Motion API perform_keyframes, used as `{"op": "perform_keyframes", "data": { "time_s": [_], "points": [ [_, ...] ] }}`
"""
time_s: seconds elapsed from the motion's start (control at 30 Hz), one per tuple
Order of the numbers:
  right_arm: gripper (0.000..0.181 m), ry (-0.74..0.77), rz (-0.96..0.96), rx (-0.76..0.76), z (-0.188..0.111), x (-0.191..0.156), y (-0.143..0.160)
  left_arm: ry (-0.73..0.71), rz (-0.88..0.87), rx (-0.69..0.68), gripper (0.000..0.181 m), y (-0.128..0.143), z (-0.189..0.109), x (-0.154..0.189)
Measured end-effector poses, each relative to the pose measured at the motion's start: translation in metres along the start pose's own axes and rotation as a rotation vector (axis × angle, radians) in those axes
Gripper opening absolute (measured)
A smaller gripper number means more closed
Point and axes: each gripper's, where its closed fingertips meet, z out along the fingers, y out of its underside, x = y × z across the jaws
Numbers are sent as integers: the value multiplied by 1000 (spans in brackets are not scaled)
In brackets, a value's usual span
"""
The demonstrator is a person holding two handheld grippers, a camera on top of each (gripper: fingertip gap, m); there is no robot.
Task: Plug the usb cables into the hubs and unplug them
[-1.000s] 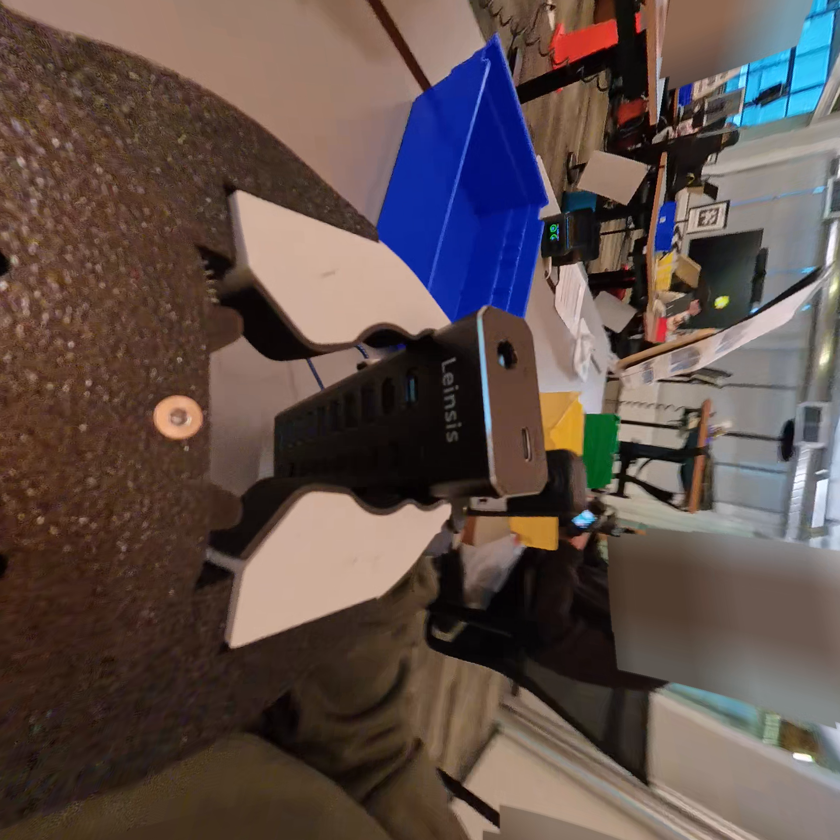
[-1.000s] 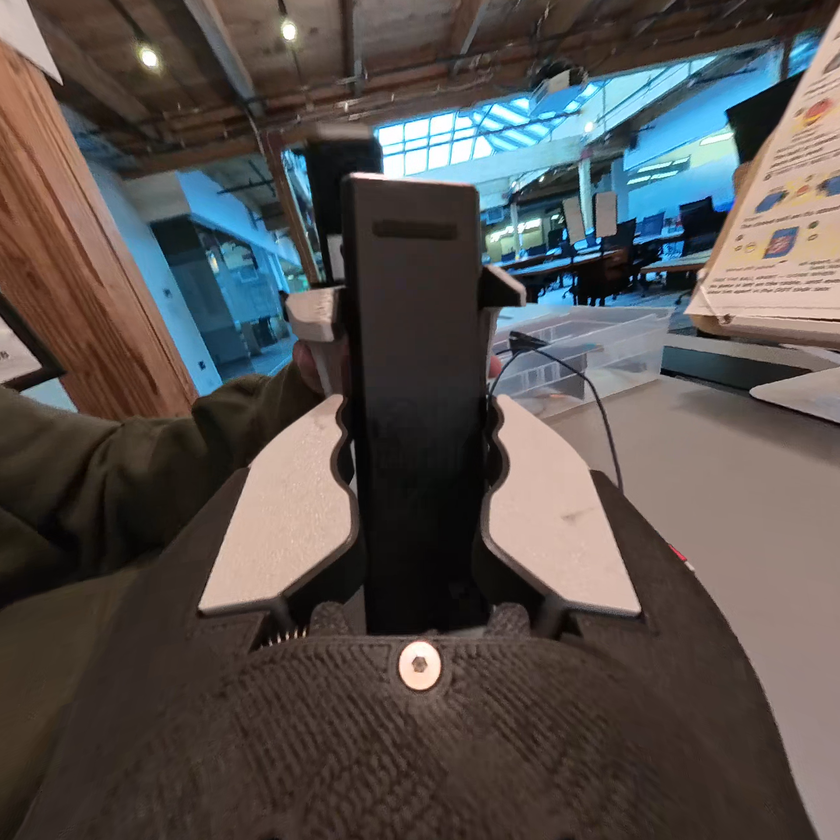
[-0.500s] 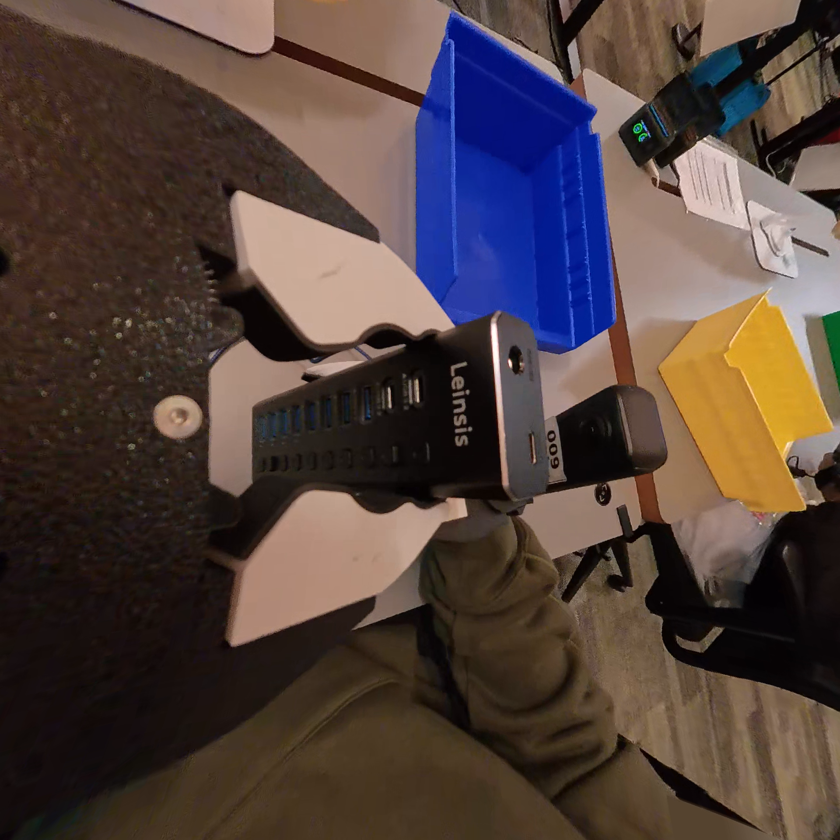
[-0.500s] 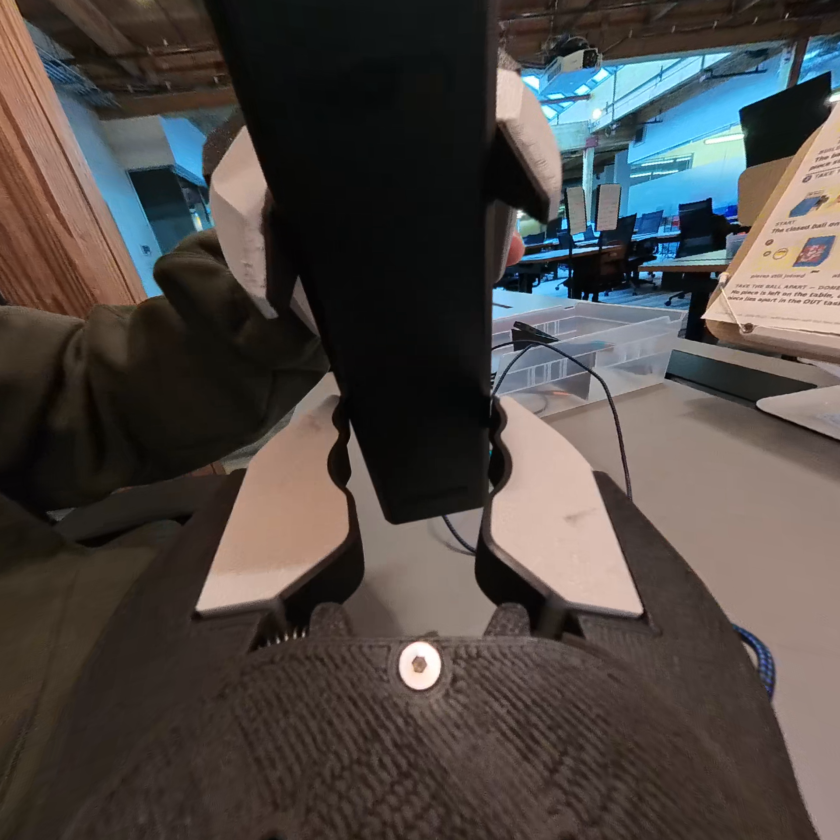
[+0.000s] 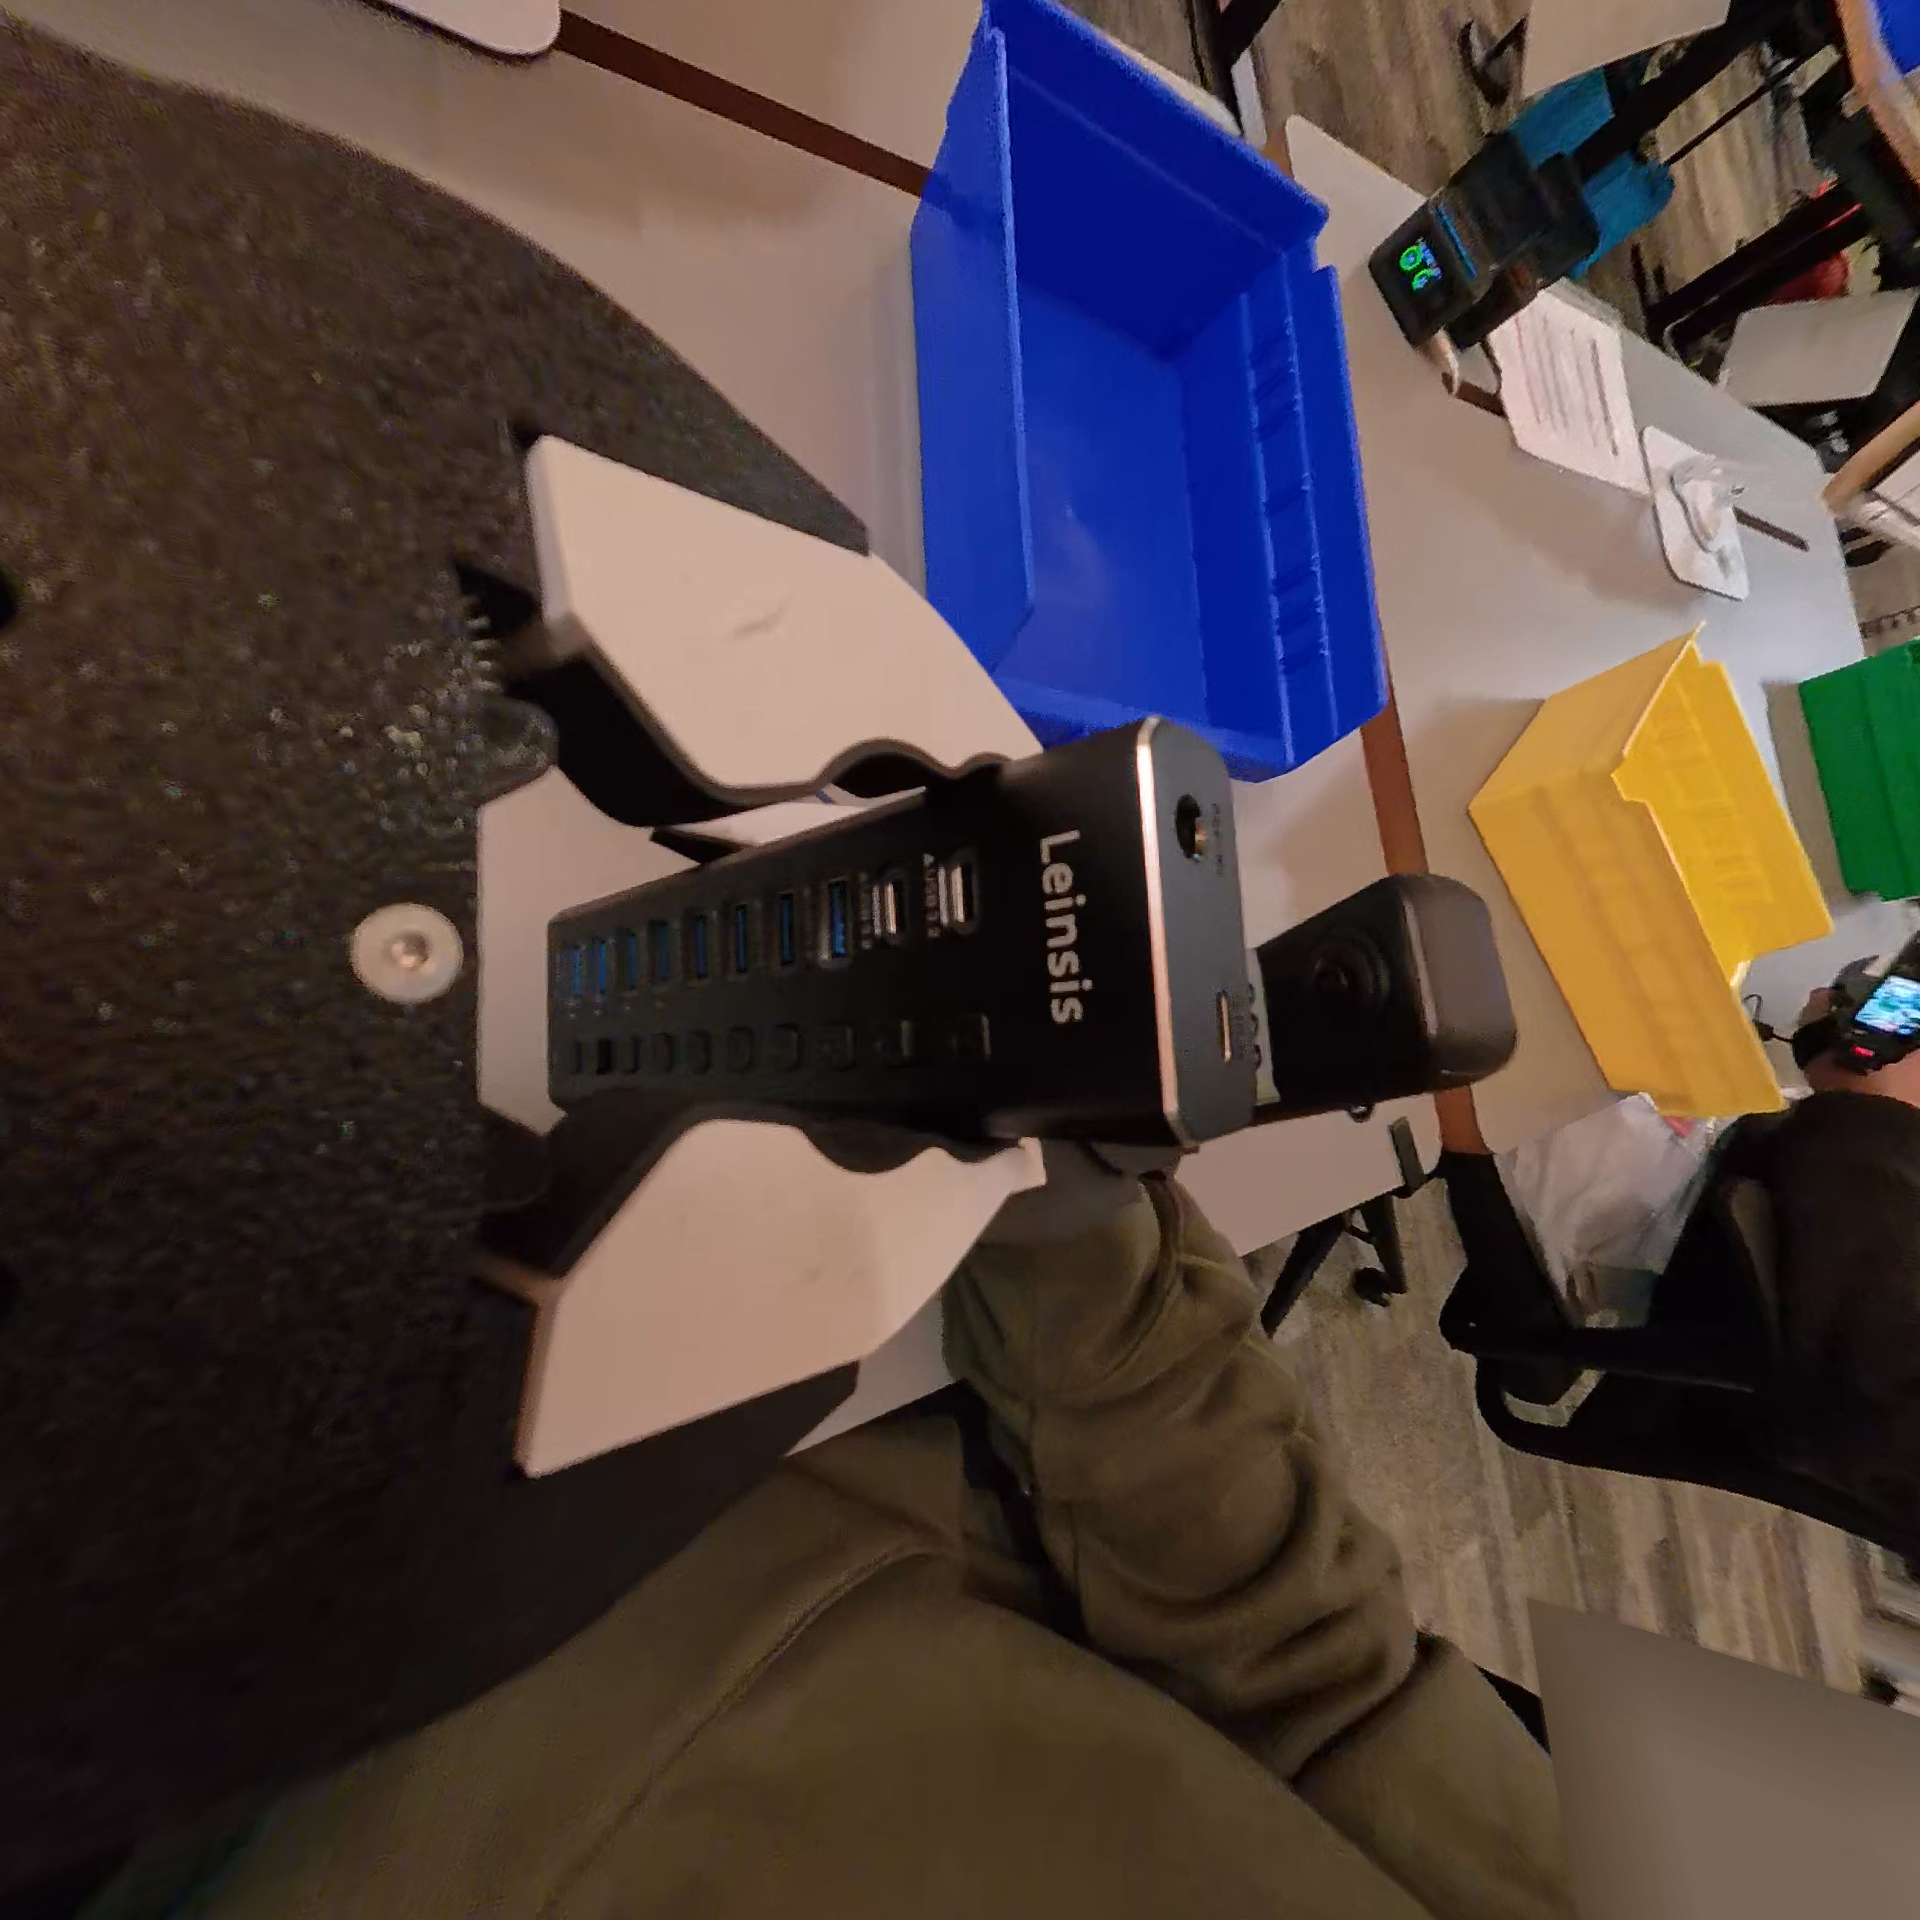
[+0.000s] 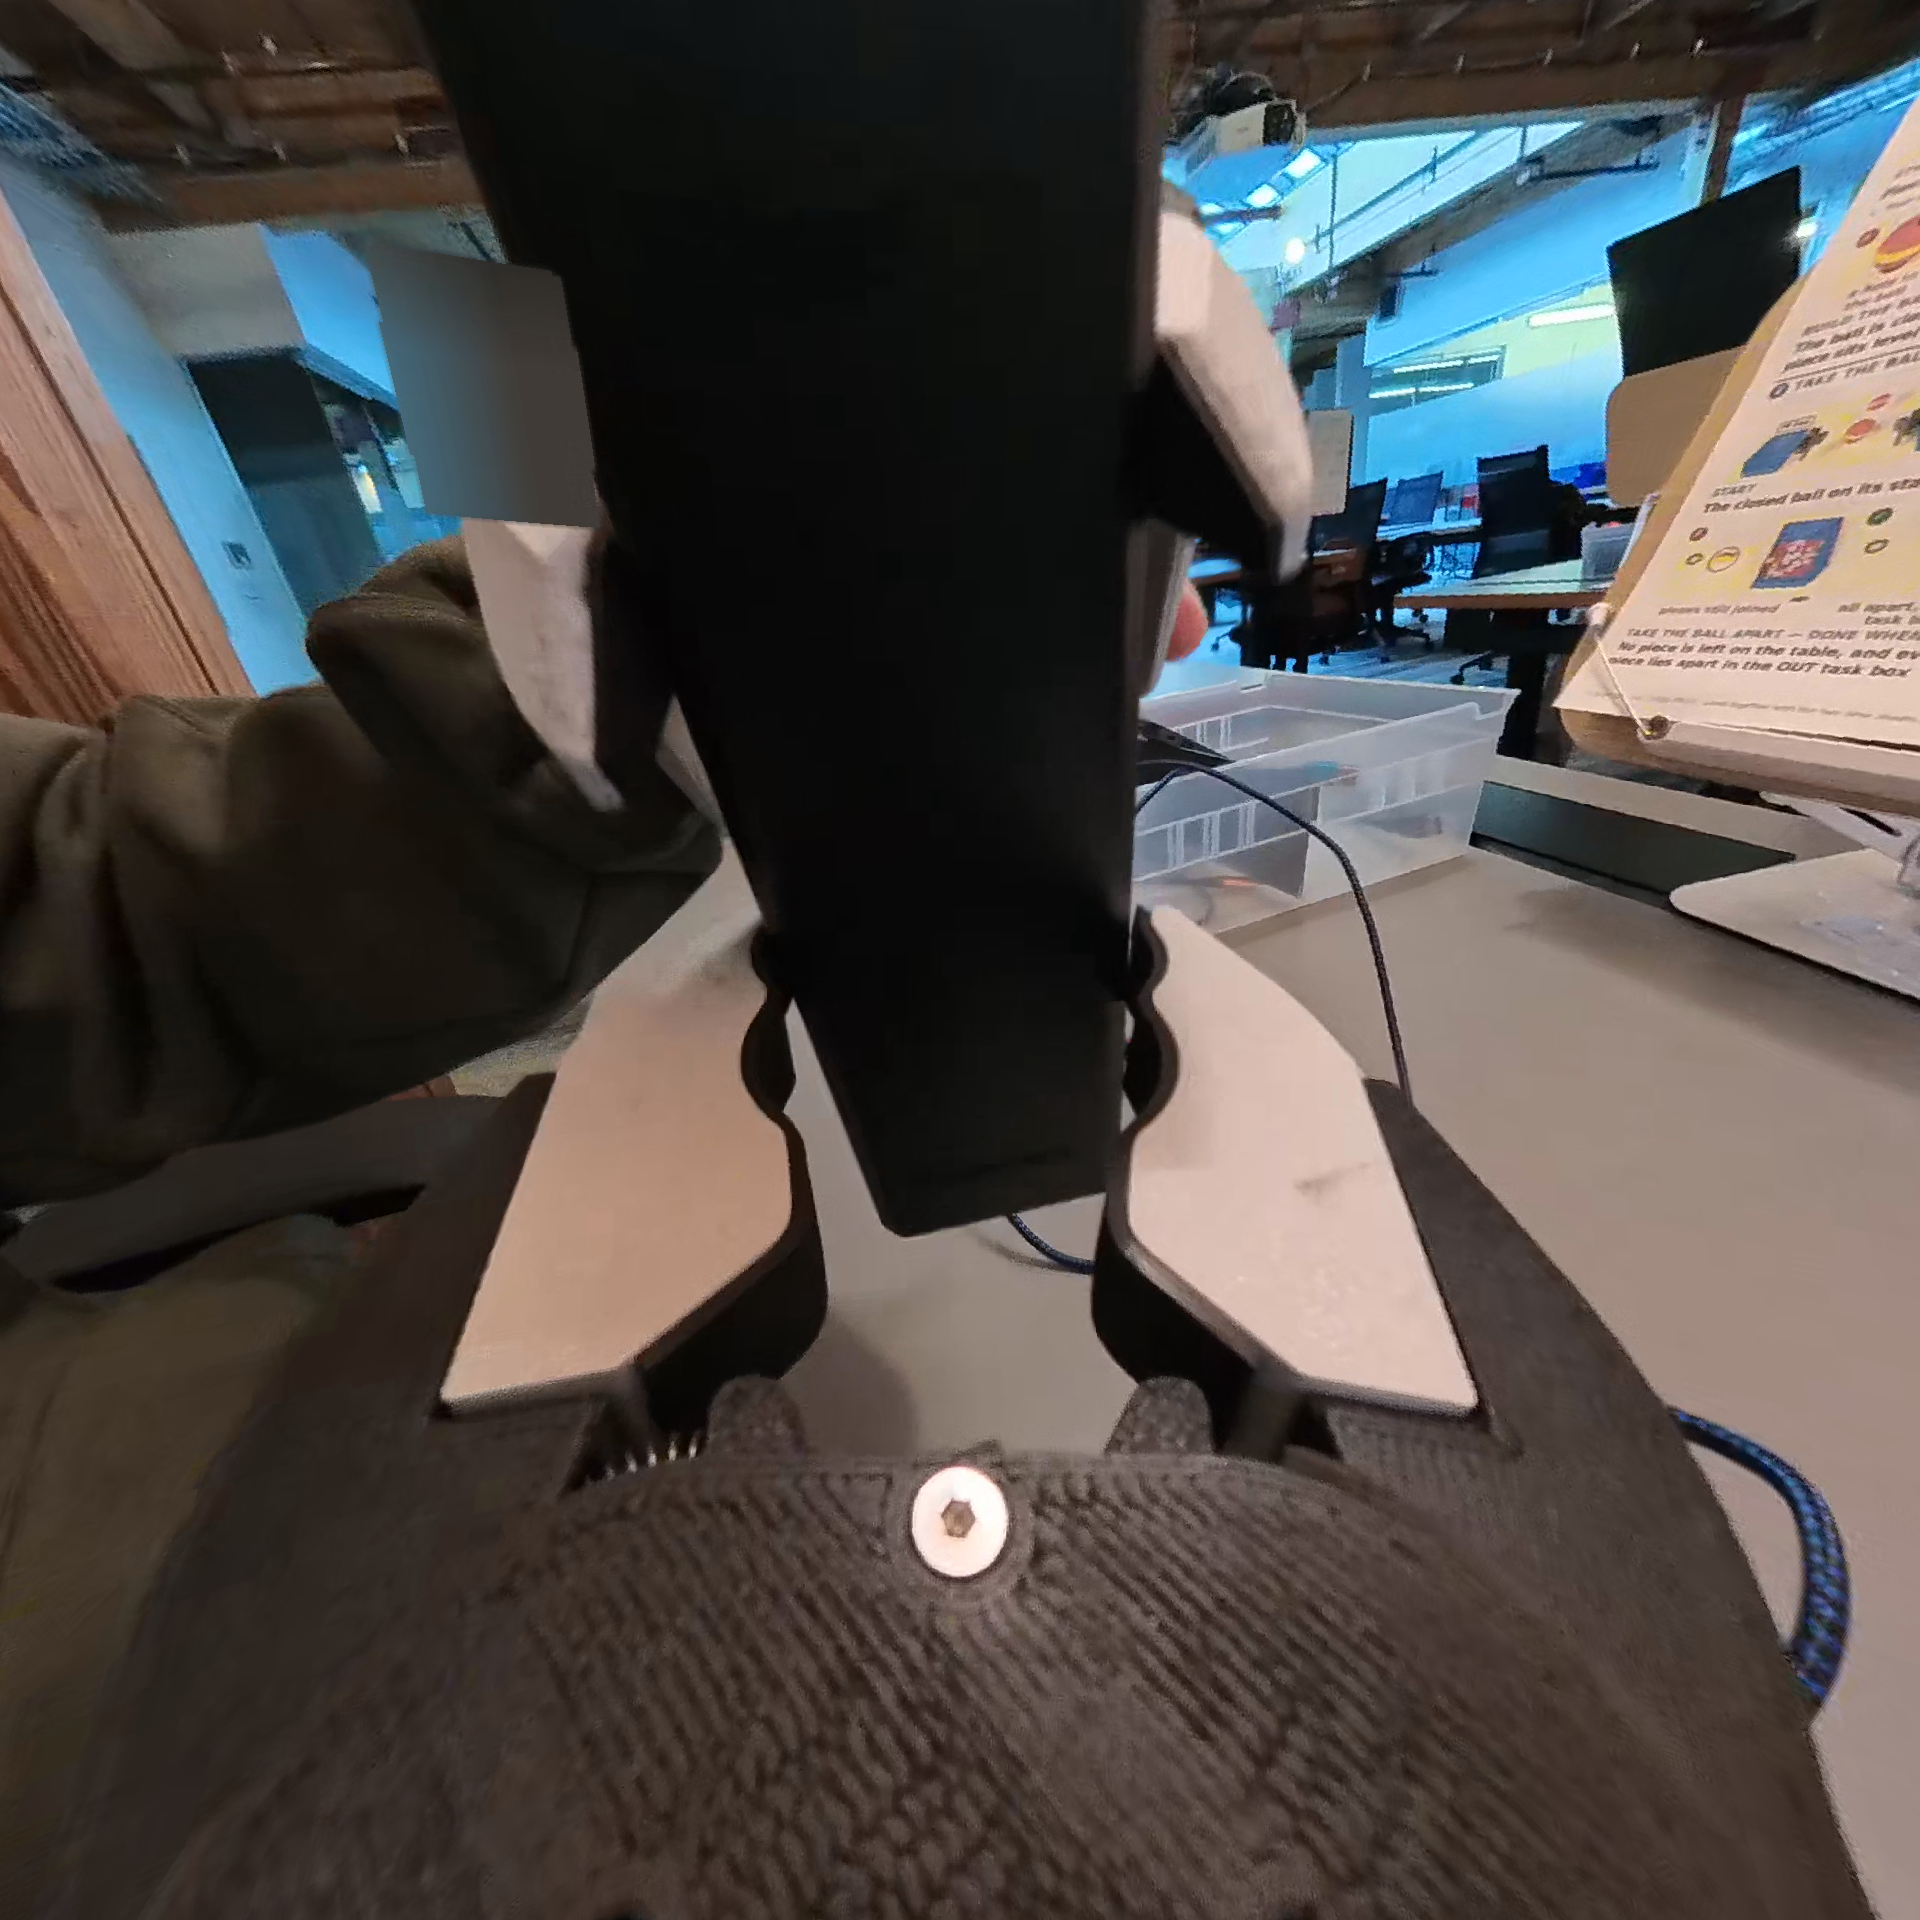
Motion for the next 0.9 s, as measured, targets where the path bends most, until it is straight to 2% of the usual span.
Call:
{"op": "perform_keyframes", "data": {
  "time_s": [0.17, 0.27, 0.33, 0.37, 0.47, 0.57, 0.67, 0.8, 0.87, 0.9],
  "points": [
    [61, -44, -77, -68, 3, -9, 13, 83, 29, -55, 60, 14, 9, 15],
    [61, -27, -81, -51, 3, -7, 13, 93, 29, -18, 60, 14, 10, 15],
    [61, -2, -77, -43, 1, -1, 11, 57, -25, -14, 61, 15, 8, 9],
    [61, -2, -77, -35, -2, 1, 10, 5, -47, -9, 68, 15, 5, 3],
    [62, 19, -38, 25, -16, 12, -4, -106, -88, 67, 75, 15, -15, -4],
    [62, 22, -34, 46, -29, 18, -12, -181, -137, 27, 74, 45, -24, -4],
    [62, -8, -20, 67, -33, 15, -18, -221, -178, -54, 76, 78, -15, -1],
    [61, -74, -12, 53, -26, 2, -16, -234, -154, -83, 74, 84, 5, 2],
    [61, -101, -11, 49, -24, -4, -15, -182, -148, -72, 59, 82, 15, 9],
    [61, -104, -7, 30, -25, -3, -14, -182, -143, -66, 59, 82, 17, 9]
  ]
}}
